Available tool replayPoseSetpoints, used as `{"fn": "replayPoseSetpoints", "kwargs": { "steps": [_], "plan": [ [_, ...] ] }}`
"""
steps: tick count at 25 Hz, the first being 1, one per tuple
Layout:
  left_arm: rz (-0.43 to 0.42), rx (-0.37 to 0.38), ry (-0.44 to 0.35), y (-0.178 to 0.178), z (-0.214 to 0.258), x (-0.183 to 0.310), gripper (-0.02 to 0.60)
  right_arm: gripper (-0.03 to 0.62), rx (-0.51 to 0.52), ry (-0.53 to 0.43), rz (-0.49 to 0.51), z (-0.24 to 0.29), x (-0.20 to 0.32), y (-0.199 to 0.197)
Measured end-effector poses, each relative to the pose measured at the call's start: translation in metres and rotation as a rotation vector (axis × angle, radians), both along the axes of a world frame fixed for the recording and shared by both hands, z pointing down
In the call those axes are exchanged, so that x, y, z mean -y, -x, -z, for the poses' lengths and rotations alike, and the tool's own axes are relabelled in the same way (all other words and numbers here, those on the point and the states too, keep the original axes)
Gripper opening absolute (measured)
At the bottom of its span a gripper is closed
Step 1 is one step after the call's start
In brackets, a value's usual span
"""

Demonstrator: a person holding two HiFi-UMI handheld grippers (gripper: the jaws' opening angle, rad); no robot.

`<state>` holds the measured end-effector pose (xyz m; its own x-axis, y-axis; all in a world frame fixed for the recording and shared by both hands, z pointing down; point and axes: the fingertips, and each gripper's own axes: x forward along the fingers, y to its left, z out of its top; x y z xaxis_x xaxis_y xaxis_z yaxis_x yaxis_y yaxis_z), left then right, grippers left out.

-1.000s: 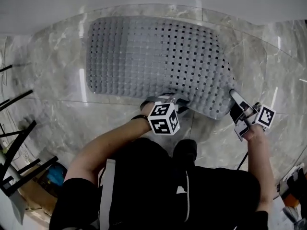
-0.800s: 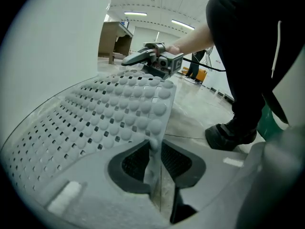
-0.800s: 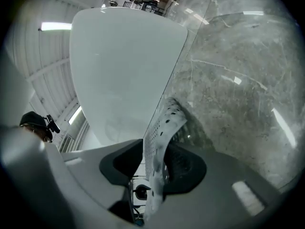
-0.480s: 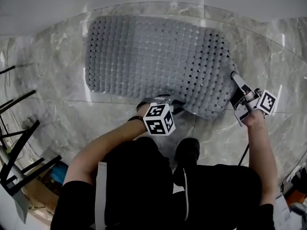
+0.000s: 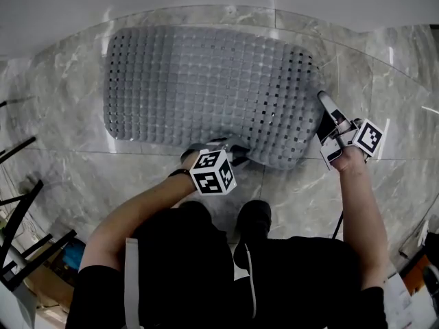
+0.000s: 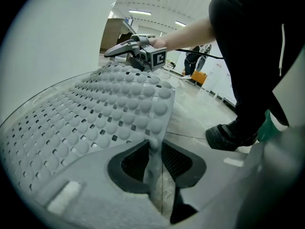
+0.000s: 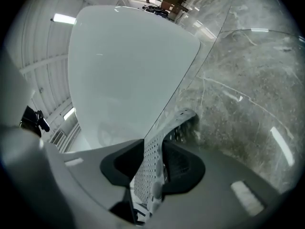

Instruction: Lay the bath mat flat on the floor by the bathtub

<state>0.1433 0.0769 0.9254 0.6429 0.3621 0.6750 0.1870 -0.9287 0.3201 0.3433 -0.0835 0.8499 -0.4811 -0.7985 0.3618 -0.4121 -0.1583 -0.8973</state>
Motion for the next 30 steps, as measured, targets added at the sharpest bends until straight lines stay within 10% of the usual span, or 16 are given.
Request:
{"fn": "replayPoseSetpoints", "kwargs": {
  "steps": [9, 30],
  "plan": [
    [0.009, 0.009, -0.003, -0.006, -0.009, -0.003, 0.141, 0.032, -0.244, 0.087, -0.037, -0.028, -0.002, -0.045],
    [0.198, 0.059, 0.019, 0.051, -0.009, 0.025, 0.152, 0.055, -0.330, 0.002, 0.065, -0.026, 0.008, -0.024]
  ]
}}
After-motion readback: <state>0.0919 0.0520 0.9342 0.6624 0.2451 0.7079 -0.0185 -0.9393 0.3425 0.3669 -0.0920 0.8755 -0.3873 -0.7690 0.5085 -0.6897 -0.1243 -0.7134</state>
